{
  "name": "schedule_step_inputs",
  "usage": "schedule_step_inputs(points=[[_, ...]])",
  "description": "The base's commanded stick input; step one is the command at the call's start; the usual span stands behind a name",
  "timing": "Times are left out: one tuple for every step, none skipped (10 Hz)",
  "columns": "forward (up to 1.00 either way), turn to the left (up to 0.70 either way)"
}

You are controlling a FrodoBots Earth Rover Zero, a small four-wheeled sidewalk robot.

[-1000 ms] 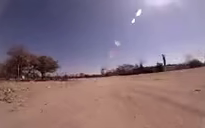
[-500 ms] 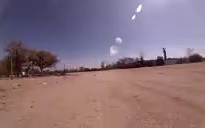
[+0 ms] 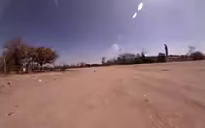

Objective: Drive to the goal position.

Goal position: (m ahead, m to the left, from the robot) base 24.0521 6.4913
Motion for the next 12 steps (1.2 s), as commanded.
schedule_step_inputs(points=[[1.00,0.00],[1.00,0.00],[1.00,0.00],[1.00,0.00],[1.00,0.00],[1.00,0.00],[1.00,0.00],[1.00,0.00],[1.00,0.00],[1.00,0.00],[1.00,0.00],[1.00,0.00]])
